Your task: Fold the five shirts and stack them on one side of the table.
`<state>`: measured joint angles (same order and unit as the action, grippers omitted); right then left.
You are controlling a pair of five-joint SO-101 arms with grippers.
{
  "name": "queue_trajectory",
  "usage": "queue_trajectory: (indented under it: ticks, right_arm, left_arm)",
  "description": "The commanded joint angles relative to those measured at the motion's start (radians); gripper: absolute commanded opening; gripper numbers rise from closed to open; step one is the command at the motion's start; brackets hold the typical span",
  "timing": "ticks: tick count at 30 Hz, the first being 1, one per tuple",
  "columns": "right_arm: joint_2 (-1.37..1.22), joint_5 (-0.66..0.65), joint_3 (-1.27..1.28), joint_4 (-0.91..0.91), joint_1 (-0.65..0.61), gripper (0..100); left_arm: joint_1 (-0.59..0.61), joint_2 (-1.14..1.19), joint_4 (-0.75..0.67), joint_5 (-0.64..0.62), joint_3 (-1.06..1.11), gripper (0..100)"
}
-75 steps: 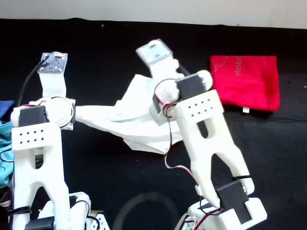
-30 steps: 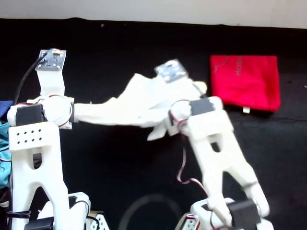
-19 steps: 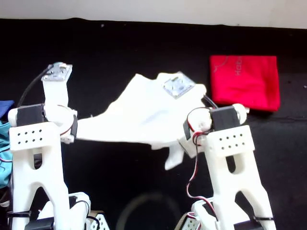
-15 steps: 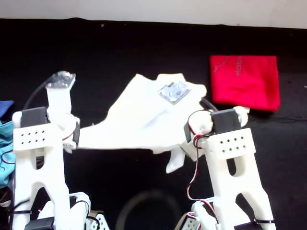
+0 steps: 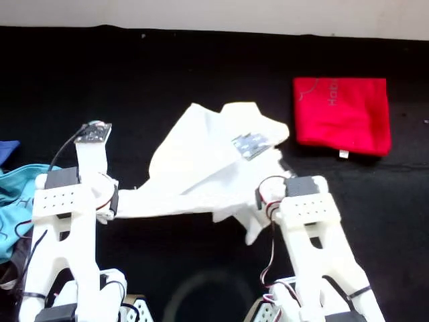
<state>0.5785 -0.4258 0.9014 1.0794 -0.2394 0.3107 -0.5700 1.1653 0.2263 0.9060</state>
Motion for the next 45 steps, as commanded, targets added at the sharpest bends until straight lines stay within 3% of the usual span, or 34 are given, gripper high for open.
queue_trajectory:
  ticks: [1,9,18,23,29,39,45]
  right_arm:
    - [0.027,0.135,-0.088,-0.005,0.079,19.4]
    - [0.027,0.051,-0.189,0.337,0.056,19.4]
    - [0.140,-0.003,-0.185,0.481,0.031,19.4]
    - [0.343,-0.086,-0.108,0.553,-0.111,19.4]
    - [0.352,0.009,0.099,0.401,-0.318,19.4]
    - [-0.016,0.031,0.130,0.136,-0.317,19.9]
    - [-0.189,0.031,0.130,0.005,-0.249,19.9]
  left_arm:
    - [0.005,-0.015,-0.017,0.000,-0.021,1]
    - [0.010,-0.015,-0.011,0.000,-0.024,1]
    - [0.010,-0.015,-0.011,0.000,-0.024,1]
    - [0.010,-0.015,-0.014,0.000,-0.024,1]
    - [0.010,-0.015,-0.015,0.000,-0.027,1]
    - [0.010,-0.015,-0.015,0.000,-0.027,1]
    - [0.012,-0.015,-0.011,0.000,-0.027,1]
